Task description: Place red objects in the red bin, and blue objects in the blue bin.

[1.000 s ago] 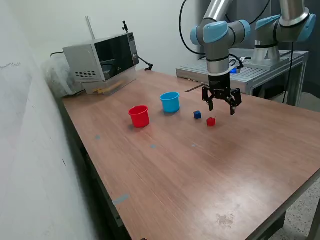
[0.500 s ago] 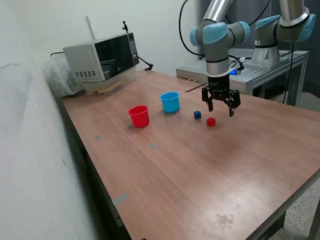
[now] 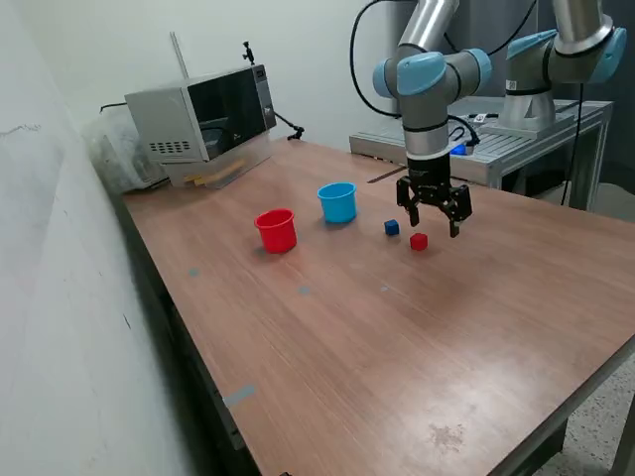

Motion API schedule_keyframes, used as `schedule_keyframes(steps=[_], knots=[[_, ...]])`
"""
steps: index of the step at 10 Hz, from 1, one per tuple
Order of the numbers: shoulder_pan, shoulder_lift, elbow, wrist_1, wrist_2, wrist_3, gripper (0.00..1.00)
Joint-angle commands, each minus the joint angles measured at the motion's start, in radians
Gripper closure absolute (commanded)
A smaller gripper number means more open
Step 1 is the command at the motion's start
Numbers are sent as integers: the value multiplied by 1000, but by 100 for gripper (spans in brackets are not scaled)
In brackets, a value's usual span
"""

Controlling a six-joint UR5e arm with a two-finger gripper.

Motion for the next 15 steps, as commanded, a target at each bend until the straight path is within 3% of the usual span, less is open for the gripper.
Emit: schedule_keyframes(steps=[1, 5, 15], knots=[[-24, 14, -16, 0, -1, 0, 0], [-55, 20, -18, 0, -1, -11, 0], [-38, 15, -3, 5, -4, -10, 0]])
